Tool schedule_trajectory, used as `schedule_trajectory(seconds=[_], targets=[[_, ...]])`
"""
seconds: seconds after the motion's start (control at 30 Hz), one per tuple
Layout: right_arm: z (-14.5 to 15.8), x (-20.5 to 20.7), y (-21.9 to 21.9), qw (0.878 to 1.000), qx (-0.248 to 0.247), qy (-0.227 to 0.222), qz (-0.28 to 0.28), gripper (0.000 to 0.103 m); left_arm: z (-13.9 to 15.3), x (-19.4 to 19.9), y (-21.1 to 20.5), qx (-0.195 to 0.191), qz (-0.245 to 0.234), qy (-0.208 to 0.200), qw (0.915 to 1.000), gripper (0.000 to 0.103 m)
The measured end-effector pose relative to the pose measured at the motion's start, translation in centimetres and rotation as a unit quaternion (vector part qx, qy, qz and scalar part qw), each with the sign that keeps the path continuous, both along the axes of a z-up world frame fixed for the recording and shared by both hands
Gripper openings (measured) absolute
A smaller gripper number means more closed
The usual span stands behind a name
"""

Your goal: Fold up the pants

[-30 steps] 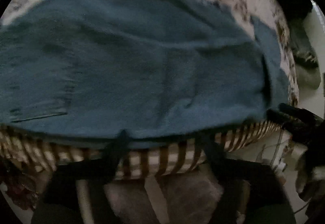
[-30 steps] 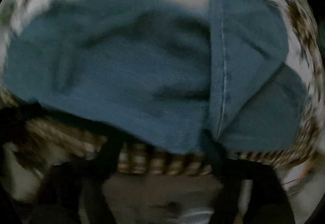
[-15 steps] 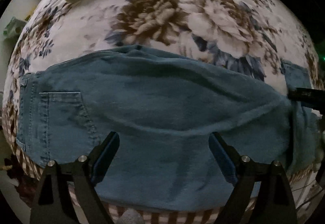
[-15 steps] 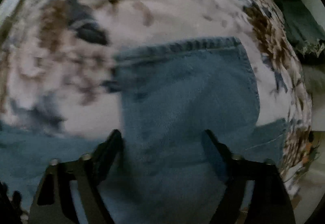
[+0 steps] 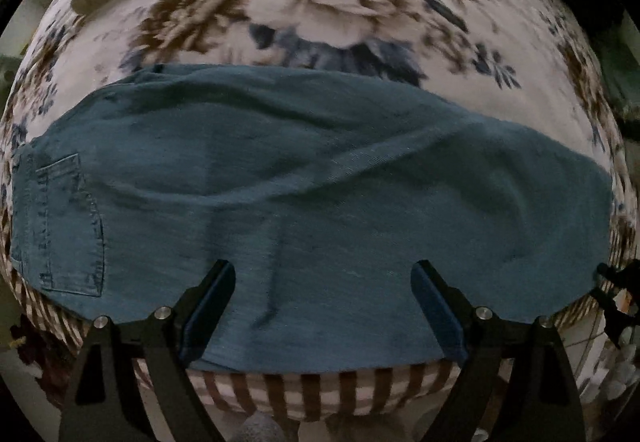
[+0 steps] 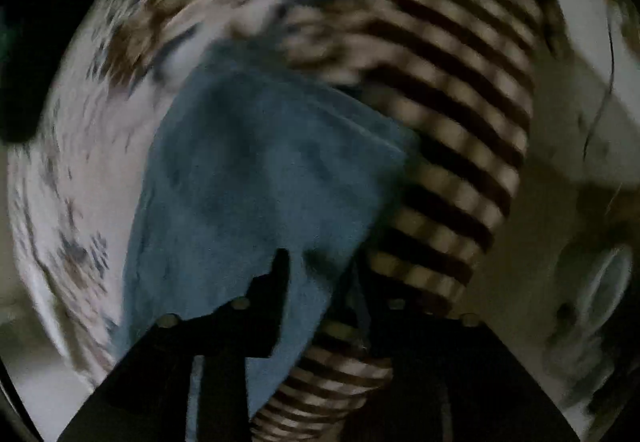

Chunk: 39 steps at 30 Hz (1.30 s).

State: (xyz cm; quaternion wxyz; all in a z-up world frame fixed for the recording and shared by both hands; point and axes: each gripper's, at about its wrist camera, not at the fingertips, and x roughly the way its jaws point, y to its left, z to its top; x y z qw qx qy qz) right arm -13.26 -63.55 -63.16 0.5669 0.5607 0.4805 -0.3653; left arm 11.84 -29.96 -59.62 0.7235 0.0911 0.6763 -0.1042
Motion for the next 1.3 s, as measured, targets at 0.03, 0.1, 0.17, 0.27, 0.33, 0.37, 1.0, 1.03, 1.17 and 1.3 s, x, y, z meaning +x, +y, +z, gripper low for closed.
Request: schedule_trajectory(seconds=[0.03, 0.1, 0.17, 0.27, 0.33, 0.37, 1.0, 1.03, 1.17, 1.3], targets=[[-0.2, -0.6, -0.2, 1.0, 0.003, -0.022, -0.017, 0.039, -0.1, -0.1, -0.2, 0.002, -0.005, 0.001, 1.0, 0.09], [-0.1, -0.9, -0.4, 0.998, 0.0, -0.04, -0.039, 0.039, -0.2, -0.3, -0.4, 0.011, -0.013, 0.0, 0.9999, 0.09], [-0.4, -1.0, -1.4, 0.998, 0.001, -0.048, -0.043, 0.04, -0.6, -0.2, -0.4, 0.018, -0.012, 0.003, 0.9998, 0.09], [-1.1, 0.8, -2.9, 0.999, -0.018, -0.036, -0.025, 0.036, -1.1, 0.2, -0.1, 0.024, 0.0, 0.01, 0.9997, 0.09], [-0.9, 1.8, -4.3, 0.998, -0.067, 0.003, -0.003, 0.005, -1.4, 0.7, 0.1, 0.022, 0.008, 0.013, 0.9997, 0.09], [-0.5, 1.7, -4.6, 0.996, -0.083, 0.019, 0.009, 0.005, -1.4, 0.9, 0.2, 0.02, 0.011, 0.011, 0.9997, 0.09], [-0.8, 13.4, 24.2, 0.961, 0.155, 0.019, 0.226, 0.063, 1.1, 0.3, 33.2, 0.03, 0.316, -0.02, 0.9481, 0.089], [-1.4, 13.1, 25.6, 0.962, 0.171, 0.014, 0.211, 0.062, 0.1, 0.5, 36.0, 0.015, 0.347, -0.01, 0.9377, 0.089], [-3.1, 13.6, 29.2, 0.973, 0.156, 0.027, 0.167, 0.01, -3.2, 1.2, 42.2, -0.055, 0.42, 0.024, 0.9055, 0.072], [-1.9, 14.2, 31.0, 0.978, 0.101, 0.051, 0.176, 0.003, -3.0, 2.3, 43.2, -0.079, 0.403, 0.005, 0.9116, 0.029]])
